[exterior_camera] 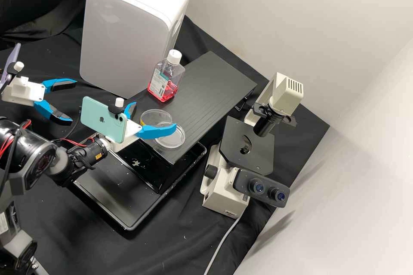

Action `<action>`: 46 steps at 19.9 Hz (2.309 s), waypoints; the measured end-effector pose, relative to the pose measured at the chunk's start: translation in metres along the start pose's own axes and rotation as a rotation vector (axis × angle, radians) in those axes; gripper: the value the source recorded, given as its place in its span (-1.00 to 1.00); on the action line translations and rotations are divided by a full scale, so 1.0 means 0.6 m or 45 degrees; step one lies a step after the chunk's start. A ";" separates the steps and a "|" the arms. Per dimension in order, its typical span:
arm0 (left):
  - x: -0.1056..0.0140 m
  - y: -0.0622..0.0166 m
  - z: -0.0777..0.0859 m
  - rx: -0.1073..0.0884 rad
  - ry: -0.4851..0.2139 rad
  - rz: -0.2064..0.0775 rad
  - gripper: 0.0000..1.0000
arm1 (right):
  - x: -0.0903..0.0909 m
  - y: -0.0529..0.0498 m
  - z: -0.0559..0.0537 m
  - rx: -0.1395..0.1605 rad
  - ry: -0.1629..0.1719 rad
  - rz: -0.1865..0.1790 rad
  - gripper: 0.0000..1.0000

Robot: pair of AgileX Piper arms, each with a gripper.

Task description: Place the lid on the petri dish

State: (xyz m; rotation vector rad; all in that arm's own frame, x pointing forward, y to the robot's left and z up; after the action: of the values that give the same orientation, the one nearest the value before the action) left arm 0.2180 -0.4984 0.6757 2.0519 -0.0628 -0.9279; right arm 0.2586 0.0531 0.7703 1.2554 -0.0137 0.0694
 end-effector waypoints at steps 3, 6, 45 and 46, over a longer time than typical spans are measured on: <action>0.000 0.000 0.001 0.000 -0.003 -0.001 1.00 | 0.003 -0.006 0.011 0.028 -0.033 -0.010 1.00; 0.000 0.000 0.001 0.000 -0.003 -0.001 1.00 | 0.006 -0.007 0.016 0.052 -0.044 -0.011 1.00; 0.004 0.001 0.004 0.010 -0.014 0.004 1.00 | 0.015 -0.008 0.032 0.174 -0.035 -0.014 -1.00; 0.004 0.000 0.004 0.009 -0.014 0.001 1.00 | 0.015 -0.007 0.033 0.173 -0.035 -0.013 -1.00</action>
State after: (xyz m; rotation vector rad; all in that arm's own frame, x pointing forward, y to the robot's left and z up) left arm 0.2183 -0.5009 0.6734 2.0534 -0.0724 -0.9398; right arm 0.2683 0.0334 0.7730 1.3919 -0.0269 0.0443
